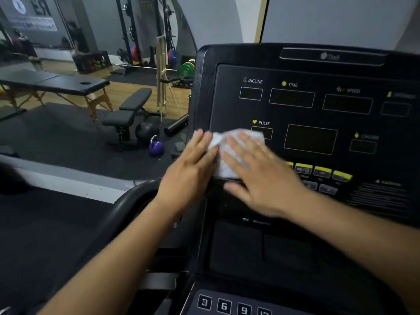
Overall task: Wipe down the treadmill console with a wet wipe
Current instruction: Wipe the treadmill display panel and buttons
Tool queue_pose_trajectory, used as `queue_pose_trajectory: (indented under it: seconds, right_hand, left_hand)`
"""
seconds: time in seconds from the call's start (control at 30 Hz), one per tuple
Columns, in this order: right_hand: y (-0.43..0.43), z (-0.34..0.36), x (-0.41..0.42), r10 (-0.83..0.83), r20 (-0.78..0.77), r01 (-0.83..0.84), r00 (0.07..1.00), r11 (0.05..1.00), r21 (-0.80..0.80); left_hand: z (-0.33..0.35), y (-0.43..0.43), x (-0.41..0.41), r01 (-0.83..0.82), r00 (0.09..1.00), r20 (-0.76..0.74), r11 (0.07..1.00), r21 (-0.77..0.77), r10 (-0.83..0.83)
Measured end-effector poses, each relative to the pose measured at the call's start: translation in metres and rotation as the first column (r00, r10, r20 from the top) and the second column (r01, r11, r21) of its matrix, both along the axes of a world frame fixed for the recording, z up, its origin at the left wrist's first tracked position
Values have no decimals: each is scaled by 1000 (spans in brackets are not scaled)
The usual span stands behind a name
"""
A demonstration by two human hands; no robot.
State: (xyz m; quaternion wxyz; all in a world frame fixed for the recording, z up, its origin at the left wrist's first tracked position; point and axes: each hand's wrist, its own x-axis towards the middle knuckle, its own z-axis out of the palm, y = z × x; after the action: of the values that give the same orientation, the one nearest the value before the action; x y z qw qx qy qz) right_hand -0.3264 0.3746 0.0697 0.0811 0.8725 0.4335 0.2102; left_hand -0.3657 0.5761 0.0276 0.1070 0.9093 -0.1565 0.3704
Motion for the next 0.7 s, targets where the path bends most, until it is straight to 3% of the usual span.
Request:
queue_pose_trajectory:
  seconds: [0.17, 0.27, 0.4, 0.53, 0.7]
  right_hand:
    - [5, 98, 56, -161, 96, 150, 982, 982, 116]
    - [0, 111, 64, -193, 78, 178, 978, 970, 167]
    - [-23, 49, 28, -115, 21, 110, 993, 980, 165]
    - [-48, -31, -26, -27, -44, 28, 999, 999, 35]
    - [-36, 2, 9, -13, 18, 13, 1000, 999, 48]
  left_hand:
    - [101, -16, 73, -49, 997, 68, 999, 10, 48]
    - [127, -28, 89, -37, 998, 57, 999, 14, 37]
    - [64, -34, 53, 44, 999, 26, 997, 65, -46]
    - [-15, -29, -1, 142, 989, -51, 986, 86, -138]
    - [15, -29, 17, 83, 997, -19, 988, 129, -81]
